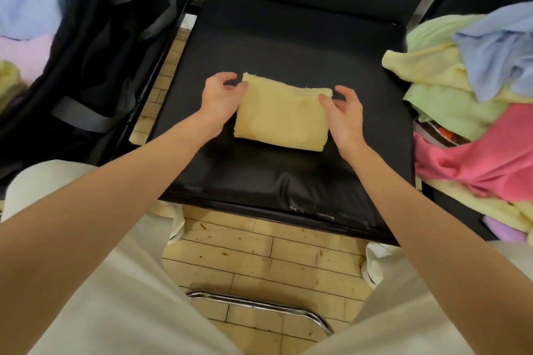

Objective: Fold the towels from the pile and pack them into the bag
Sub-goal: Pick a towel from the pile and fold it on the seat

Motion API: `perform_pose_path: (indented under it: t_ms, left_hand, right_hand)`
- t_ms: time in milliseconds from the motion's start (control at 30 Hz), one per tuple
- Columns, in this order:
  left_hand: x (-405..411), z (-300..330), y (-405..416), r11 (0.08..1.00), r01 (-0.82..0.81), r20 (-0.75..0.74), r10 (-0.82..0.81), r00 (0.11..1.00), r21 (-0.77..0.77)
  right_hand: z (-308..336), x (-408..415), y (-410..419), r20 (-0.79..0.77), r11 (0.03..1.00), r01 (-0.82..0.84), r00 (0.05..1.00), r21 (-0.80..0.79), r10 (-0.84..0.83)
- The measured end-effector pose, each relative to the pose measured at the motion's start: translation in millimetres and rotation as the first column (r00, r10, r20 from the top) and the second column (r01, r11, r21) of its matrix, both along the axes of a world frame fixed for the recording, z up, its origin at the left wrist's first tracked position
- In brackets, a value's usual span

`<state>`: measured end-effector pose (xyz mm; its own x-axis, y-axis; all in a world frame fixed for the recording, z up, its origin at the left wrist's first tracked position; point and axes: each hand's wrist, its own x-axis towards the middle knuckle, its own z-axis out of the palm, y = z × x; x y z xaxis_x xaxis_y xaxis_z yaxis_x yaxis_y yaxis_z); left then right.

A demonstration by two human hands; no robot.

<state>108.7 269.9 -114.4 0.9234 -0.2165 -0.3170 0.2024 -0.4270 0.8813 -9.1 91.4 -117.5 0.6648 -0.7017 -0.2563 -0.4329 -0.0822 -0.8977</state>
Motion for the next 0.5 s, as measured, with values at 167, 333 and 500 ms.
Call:
perform_pose_path:
  t_ms: [167,333,500]
  left_hand:
    - [-5.5,-13.4,-1.8,0.93,0.148,0.155,-0.21,0.965,0.335]
    - [-19.4,-13.9,-8.4,0.743,0.173,0.089,-0.298,0.95,0.646]
    - [-46.3,-8.8,-7.7,0.708,0.198,0.022,-0.288,0.957,0.678]
  right_hand:
    - [-19.8,3.1,-0.6,-0.188,0.951,-0.14,0.978,-0.275,0.089]
    - [-27.9,-0.5,11.7,-0.458,0.877,-0.313,0.881,-0.364,0.124]
    - [-22.6,-14.0,33.1,-0.481,0.896,-0.323,0.864,-0.304,0.148]
